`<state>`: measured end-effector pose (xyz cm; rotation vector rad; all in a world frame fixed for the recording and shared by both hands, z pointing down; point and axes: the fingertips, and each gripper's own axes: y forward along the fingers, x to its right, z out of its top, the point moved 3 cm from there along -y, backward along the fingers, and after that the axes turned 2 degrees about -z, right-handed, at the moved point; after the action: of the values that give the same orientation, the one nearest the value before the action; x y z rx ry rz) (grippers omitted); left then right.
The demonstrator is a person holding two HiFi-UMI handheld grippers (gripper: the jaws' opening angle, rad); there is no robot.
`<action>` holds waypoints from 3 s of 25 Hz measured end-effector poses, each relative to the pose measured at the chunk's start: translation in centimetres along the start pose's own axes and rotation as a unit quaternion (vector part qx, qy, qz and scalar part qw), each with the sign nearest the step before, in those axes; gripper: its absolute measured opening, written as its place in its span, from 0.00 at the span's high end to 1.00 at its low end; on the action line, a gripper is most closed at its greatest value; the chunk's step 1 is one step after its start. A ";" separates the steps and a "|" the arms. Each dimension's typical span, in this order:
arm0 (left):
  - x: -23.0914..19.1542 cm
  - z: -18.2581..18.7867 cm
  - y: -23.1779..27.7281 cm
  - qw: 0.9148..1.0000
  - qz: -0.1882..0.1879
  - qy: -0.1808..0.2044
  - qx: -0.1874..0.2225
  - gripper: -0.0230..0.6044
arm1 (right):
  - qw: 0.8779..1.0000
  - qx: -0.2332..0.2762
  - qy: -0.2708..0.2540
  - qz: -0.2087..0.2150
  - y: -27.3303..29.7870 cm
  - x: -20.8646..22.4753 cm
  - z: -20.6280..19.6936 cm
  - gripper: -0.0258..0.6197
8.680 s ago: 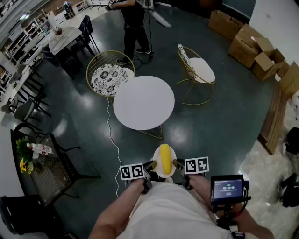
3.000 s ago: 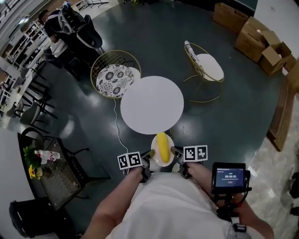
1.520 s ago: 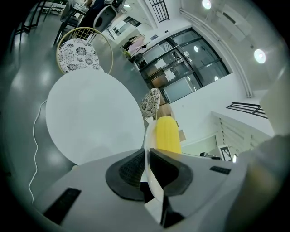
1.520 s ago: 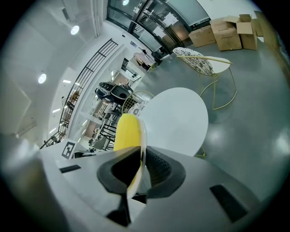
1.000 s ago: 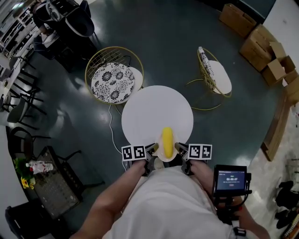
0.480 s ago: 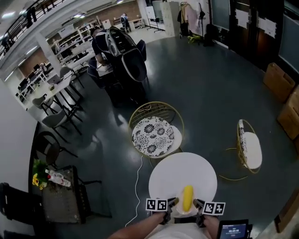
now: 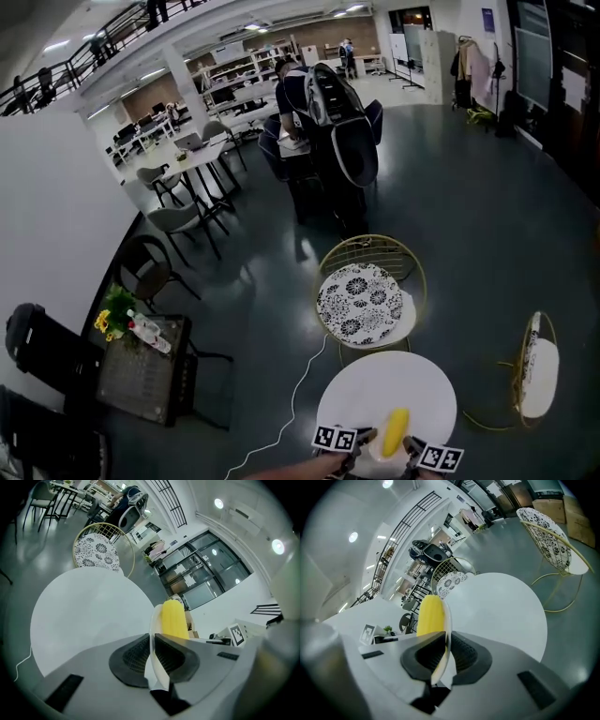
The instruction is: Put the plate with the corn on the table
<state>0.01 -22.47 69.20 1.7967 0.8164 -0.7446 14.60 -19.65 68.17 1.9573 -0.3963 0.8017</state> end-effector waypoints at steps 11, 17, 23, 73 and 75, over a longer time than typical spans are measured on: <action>-4.2 2.3 2.9 0.999 0.042 -0.013 0.016 0.90 | 0.999 -0.044 -0.027 0.007 5.4 2.3 2.7 0.89; -6.0 3.0 5.3 0.998 0.061 -0.006 0.011 0.90 | 0.998 -0.053 -0.036 -0.001 7.7 4.6 3.9 0.89; -7.6 4.3 6.8 0.995 0.095 0.006 -0.003 0.90 | 0.998 -0.051 -0.046 -0.015 10.1 5.5 5.0 0.89; -8.7 5.5 9.8 0.982 0.175 0.062 0.022 0.80 | 0.994 -0.023 -0.095 -0.052 12.2 9.1 6.3 0.88; -8.9 5.6 9.2 0.982 0.172 0.070 0.040 0.80 | 0.995 -0.006 -0.086 -0.053 11.7 9.6 6.6 0.88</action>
<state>1.50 -32.10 79.22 2.0127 0.5479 -0.4339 17.43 -30.68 80.10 2.0257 -0.3926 0.5641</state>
